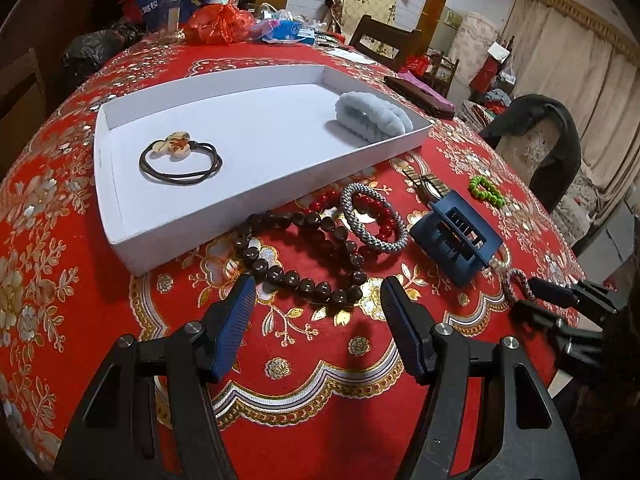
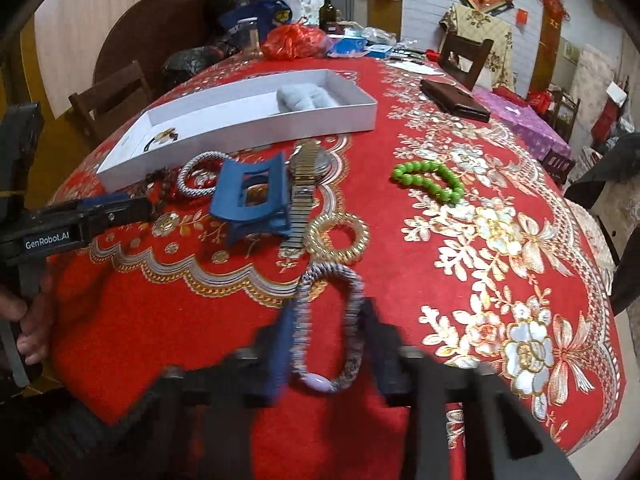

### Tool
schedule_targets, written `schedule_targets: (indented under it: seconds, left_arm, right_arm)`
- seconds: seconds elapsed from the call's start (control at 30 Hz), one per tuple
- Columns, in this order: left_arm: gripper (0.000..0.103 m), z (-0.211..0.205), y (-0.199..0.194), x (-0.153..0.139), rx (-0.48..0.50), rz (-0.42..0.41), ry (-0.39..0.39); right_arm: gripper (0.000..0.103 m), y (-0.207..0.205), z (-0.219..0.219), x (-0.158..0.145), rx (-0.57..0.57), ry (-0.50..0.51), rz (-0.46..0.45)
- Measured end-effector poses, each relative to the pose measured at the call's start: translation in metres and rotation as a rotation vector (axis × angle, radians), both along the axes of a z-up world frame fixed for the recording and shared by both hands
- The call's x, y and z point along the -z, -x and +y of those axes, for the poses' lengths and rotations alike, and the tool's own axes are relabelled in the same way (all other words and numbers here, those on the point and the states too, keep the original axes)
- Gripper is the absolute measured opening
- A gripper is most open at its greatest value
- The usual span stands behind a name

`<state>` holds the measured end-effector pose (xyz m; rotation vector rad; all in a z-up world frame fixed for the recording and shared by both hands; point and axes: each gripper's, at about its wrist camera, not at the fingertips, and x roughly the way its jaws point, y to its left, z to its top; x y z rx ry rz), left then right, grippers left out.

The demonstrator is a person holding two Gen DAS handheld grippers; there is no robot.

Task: Organize jewelry
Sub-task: 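Grasp the grey-purple beaded bracelet with the right tool, then grasp the grey braided bracelet with the left tool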

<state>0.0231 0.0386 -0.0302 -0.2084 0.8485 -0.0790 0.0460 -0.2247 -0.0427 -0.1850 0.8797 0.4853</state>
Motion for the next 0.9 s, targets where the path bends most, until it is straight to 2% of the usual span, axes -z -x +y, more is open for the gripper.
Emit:
schedule_targets:
  seconds: [0.07,0.17,0.3,0.5,0.67,0.73,0.8,0.9]
  left_arm:
    - [0.065,0.000,0.000,0.000,0.001,0.001,-0.006]
    - [0.065,0.000,0.000,0.000,0.001,0.003,-0.008]
    - [0.065,0.002,-0.002,-0.003,0.010,0.007,0.007]
    - [0.065,-0.001,-0.021,-0.029,0.037,-0.019,0.025]
    - [0.065,-0.014,-0.056,-0.030,0.057,0.046,-0.003]
    - [0.056,-0.019,-0.064,-0.026,0.067,0.059,-0.005]
    - [0.036,-0.024,-0.069,-0.022,0.082,0.075,-0.022]
    - [0.025,-0.025,-0.073,-0.013,0.085,0.094,-0.032]
  right_arm:
    - [0.012,-0.003,-0.008,-0.003,0.015,-0.047,0.009]
    - [0.012,-0.003,-0.016,-0.019,0.047,-0.120,-0.028]
    - [0.012,-0.003,-0.017,-0.028,0.059,-0.177,-0.034]
    - [0.012,-0.004,-0.011,-0.032,0.062,-0.178,-0.034]
    - [0.012,-0.003,-0.013,-0.035,0.062,-0.199,-0.035]
    - [0.012,-0.002,-0.014,-0.036,0.059,-0.206,-0.036]
    - [0.012,-0.002,-0.015,-0.035,0.059,-0.210,-0.032]
    - [0.012,-0.002,-0.019,-0.035,0.066,-0.219,-0.026]
